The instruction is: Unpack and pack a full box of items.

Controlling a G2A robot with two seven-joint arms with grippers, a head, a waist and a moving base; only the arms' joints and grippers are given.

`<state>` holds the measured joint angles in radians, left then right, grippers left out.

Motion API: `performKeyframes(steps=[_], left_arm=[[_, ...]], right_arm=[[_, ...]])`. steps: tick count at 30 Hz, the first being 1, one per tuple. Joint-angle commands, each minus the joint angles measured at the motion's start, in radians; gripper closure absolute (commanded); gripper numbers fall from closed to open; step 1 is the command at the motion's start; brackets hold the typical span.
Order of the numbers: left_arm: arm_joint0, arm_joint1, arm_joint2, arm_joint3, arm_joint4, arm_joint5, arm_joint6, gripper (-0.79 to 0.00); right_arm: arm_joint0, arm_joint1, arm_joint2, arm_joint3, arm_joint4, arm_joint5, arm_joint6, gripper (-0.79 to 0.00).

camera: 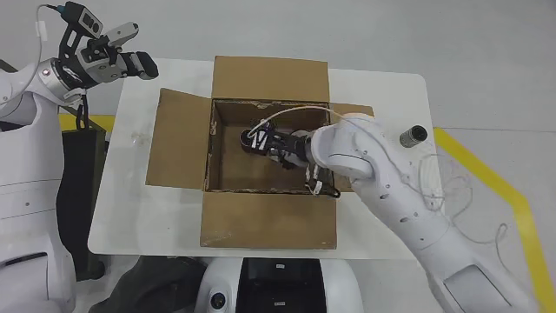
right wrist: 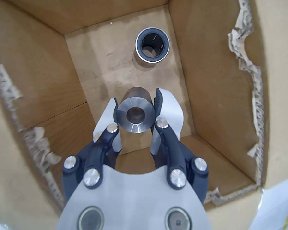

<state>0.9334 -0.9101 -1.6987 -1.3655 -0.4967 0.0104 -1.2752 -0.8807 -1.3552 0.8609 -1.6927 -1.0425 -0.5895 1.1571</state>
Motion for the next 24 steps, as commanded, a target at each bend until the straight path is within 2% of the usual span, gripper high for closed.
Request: performKeyframes(steps=[1, 14, 24], left_arm=[[0.0, 0.0, 0.0, 0.0, 0.0, 0.0, 0.0, -0.785], [0.0, 0.0, 0.0, 0.0, 0.0, 0.0, 0.0, -0.785], [0.0, 0.0, 0.0, 0.0, 0.0, 0.0, 0.0, -0.785]], right_arm=[[-0.041, 0.014, 0.039, -0.069, -0.007, -0.013, 0.002, 0.0], [-0.347, 0.104, 0.406, -0.367, -0.005, -0.11, -0.11, 0.0], [-0.543, 0.139, 0.597, -0.511, -0.036, -0.075, -0.178, 0.0]])
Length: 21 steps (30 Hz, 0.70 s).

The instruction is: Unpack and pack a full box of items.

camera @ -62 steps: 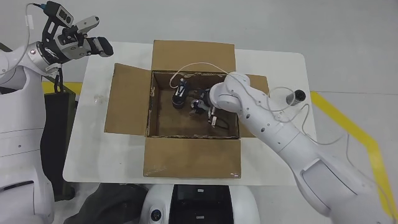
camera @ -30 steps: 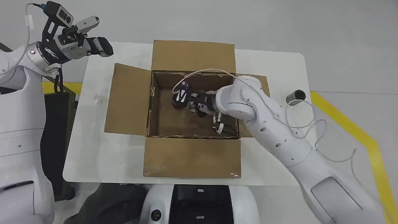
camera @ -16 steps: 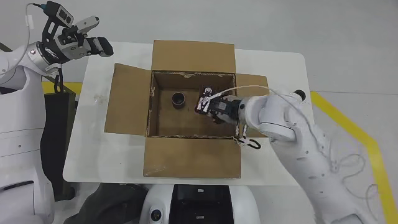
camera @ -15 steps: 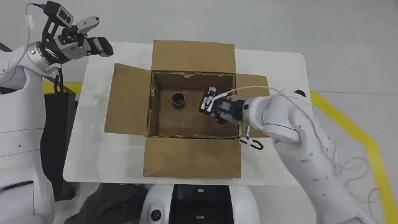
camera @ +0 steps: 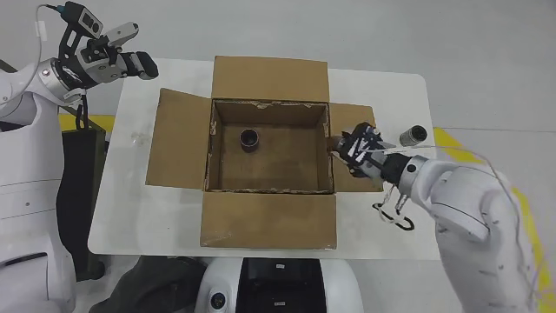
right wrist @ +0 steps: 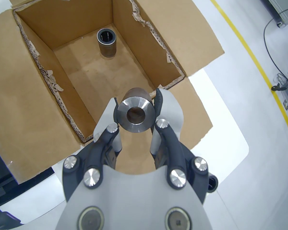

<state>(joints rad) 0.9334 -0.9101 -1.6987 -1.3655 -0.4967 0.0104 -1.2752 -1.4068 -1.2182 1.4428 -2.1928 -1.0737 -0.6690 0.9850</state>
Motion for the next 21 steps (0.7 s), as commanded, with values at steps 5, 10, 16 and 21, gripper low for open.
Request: performKeyframes(steps=[5, 10, 16, 21], left_arm=[[0.0, 0.0, 0.0, 0.0, 0.0, 0.0, 0.0, -0.785], [0.0, 0.0, 0.0, 0.0, 0.0, 0.0, 0.0, -0.785], [0.0, 0.0, 0.0, 0.0, 0.0, 0.0, 0.0, -0.785], [0.0, 0.0, 0.0, 0.0, 0.0, 0.0, 0.0, -0.785]], right_arm=[[-0.134, 0.015, 0.12, -0.077, -0.019, 0.028, -0.058, 0.0], [-0.259, 0.022, 0.227, -0.136, -0.042, 0.09, -0.093, 0.0], [-0.371, 0.026, 0.324, -0.157, -0.039, 0.134, -0.175, 0.0], [-0.408, 0.028, 0.363, -0.141, -0.029, 0.158, -0.218, 0.0]])
